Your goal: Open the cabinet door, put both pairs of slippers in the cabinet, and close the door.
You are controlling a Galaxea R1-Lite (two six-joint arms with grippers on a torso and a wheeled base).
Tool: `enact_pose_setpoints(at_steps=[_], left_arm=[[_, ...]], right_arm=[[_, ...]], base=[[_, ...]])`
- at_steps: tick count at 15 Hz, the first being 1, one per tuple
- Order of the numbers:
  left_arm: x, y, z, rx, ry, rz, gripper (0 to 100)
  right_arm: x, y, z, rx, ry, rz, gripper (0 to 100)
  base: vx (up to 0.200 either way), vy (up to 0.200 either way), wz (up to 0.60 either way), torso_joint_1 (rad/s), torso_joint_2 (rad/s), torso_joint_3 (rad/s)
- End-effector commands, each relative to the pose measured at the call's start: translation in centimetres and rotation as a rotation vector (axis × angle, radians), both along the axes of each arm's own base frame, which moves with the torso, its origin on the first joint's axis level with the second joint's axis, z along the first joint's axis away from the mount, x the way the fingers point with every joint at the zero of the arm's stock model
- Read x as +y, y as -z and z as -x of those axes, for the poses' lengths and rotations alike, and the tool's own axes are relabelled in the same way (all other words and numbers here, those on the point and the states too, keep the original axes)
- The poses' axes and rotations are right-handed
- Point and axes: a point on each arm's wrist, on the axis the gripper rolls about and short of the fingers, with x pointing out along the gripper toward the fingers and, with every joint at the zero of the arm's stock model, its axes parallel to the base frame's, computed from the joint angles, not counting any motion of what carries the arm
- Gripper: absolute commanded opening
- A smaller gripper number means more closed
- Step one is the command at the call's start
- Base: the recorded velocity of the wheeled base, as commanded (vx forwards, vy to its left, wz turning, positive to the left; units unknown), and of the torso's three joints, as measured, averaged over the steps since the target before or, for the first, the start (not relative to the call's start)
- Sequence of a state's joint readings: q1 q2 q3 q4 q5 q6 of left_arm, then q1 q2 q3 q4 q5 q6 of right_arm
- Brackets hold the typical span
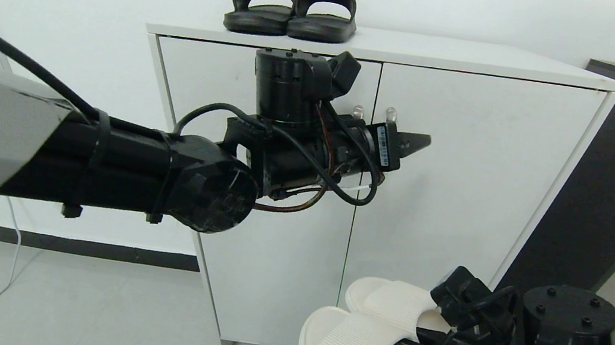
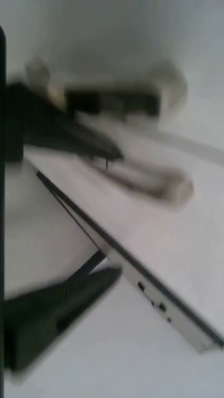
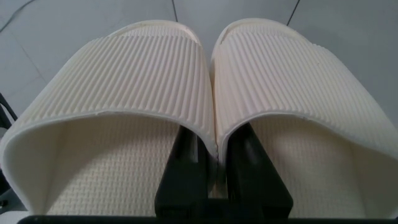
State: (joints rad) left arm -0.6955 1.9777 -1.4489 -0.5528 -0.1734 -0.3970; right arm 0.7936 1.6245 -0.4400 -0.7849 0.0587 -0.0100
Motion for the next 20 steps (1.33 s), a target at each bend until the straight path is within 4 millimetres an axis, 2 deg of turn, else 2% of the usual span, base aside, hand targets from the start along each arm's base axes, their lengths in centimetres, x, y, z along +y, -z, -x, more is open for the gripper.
enact_pose_setpoints(at_steps=[1, 4, 11, 14, 18, 20], left_arm=[[-0.2, 0.1, 0.0, 0.004, 0.007, 0.0, 0], [0.3, 0.1, 0.6, 0.009, 0.009, -0.002, 0], [1.5, -0.5, 5.6, 0.026, 0.091, -0.021, 0], [1.8, -0.6, 7.1, 0.027, 0.113, -0.024, 0], [2.6, -0.6, 8.3, 0.031, 0.113, -0.031, 0], [3.6, -0.9, 8.1, 0.028, 0.088, -0.025, 0]], right_arm=[[0.0, 0.2, 0.0, 0.005, -0.002, 0.005, 0], [-0.1, 0.4, 0.3, 0.016, -0.024, 0.009, 0], [-0.4, 0.9, 1.6, 0.02, -0.158, -0.026, 0], [-0.6, 1.2, 2.0, 0.01, -0.194, -0.027, 0], [-0.8, 1.6, 2.5, 0.014, -0.241, -0.014, 0], [-0.7, 1.6, 2.7, 0.016, -0.252, -0.011, 0]], base=[[0.0, 0.0, 0.0, 0.0, 0.0, 0.0], [0.0, 0.0, 0.0, 0.0, 0.0, 0.0], [0.0, 0.0, 0.0, 0.0, 0.0, 0.0], [0.0, 0.0, 0.0, 0.0, 0.0, 0.0], [0.0, 0.0, 0.0, 0.0, 0.0, 0.0], [0.0, 0.0, 0.0, 0.0, 0.0, 0.0]])
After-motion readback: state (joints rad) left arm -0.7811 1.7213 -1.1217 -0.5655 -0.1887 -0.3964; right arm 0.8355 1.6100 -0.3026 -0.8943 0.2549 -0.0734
